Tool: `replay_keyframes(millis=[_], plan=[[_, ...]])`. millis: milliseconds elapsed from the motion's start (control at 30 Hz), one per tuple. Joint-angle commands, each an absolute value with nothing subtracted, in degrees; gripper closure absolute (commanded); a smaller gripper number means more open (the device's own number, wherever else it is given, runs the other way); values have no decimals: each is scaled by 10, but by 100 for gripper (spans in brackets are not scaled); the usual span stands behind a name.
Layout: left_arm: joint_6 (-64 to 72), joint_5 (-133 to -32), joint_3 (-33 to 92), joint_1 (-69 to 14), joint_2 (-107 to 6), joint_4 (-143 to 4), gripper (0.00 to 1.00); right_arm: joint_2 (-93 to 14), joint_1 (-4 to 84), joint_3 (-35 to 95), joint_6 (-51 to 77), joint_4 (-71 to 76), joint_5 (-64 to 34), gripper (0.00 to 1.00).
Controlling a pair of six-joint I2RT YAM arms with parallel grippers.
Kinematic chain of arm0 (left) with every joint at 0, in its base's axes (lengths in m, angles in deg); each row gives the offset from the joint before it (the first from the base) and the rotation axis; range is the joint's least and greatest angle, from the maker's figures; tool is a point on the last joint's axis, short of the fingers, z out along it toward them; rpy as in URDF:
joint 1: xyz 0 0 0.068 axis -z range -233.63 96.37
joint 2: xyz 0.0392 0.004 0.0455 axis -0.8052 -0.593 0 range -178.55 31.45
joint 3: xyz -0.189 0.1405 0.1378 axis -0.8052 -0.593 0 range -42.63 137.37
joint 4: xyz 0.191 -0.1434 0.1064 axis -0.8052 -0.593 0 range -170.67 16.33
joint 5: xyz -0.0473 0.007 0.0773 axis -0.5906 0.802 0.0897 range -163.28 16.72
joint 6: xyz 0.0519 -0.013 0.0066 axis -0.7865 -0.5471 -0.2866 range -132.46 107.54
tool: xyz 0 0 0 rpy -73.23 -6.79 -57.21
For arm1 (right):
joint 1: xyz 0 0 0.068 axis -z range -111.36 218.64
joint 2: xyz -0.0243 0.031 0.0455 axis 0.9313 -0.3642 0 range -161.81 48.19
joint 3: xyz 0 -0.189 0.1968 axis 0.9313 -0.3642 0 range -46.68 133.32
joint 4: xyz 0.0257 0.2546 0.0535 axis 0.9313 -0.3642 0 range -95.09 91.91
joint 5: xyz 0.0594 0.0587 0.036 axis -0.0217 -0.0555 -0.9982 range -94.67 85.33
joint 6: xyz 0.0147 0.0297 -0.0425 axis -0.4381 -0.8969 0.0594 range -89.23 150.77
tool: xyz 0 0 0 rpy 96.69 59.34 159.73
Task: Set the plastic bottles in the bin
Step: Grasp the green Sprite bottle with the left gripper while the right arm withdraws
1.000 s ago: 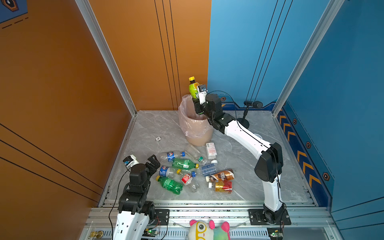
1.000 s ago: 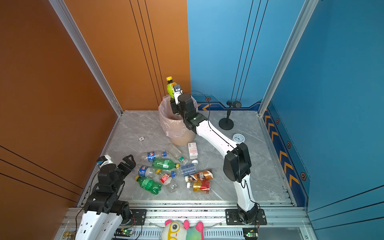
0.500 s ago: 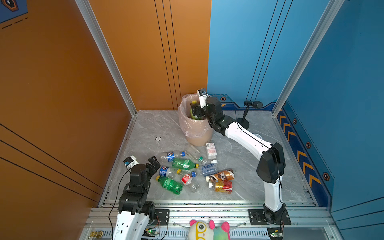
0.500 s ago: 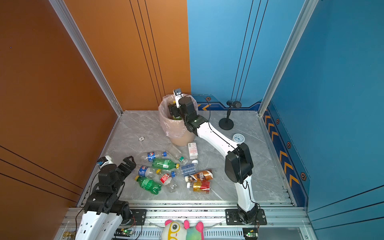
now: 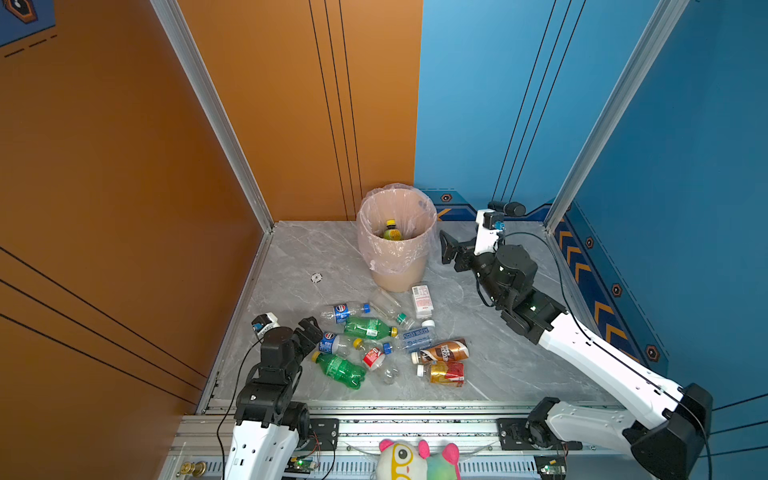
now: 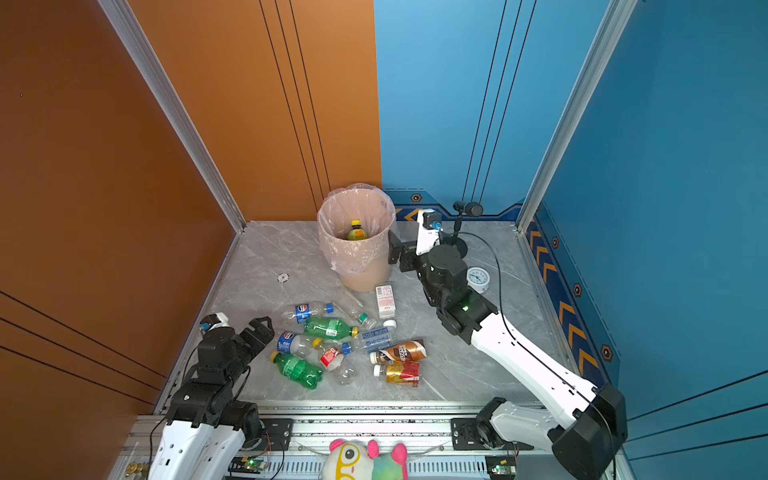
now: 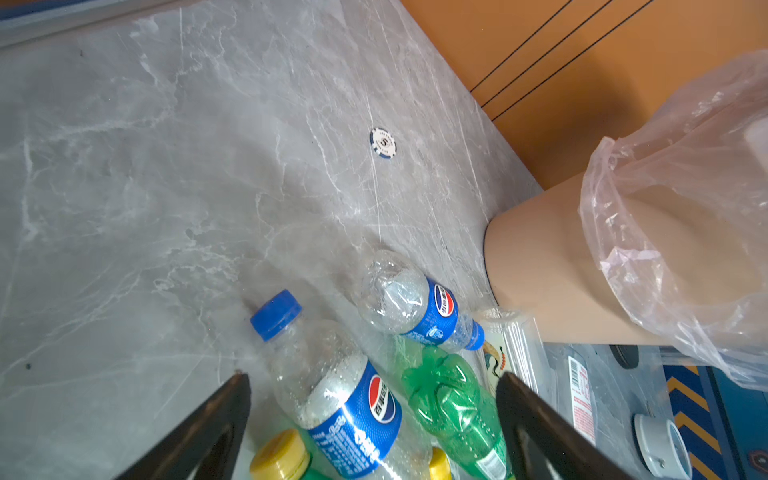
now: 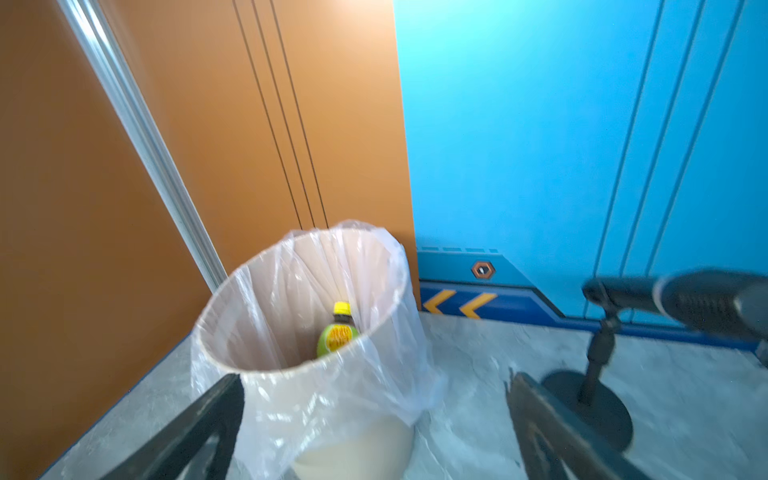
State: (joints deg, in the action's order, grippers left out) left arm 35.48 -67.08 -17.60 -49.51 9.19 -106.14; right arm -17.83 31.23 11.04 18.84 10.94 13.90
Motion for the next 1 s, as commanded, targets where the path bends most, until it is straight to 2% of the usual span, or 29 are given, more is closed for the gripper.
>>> replay_keyframes(millis=[0, 200, 567, 733, 967], plan=[[376, -716, -132, -494, 70, -1146, 9, -159, 326, 50, 130, 64, 173, 0], [411, -715, -103, -467, 54, -1252, 12, -160, 348, 35, 113, 38, 155, 0], [507, -701, -164, -330, 34, -1257, 12, -182, 359, 33, 99, 49, 147, 0], [556, -645, -185, -269, 34, -1254, 12, -182, 362, 22, 95, 56, 145, 0], [581, -639, -217, -257, 26, -1191, 13, -182, 367, 24, 90, 51, 132, 0]])
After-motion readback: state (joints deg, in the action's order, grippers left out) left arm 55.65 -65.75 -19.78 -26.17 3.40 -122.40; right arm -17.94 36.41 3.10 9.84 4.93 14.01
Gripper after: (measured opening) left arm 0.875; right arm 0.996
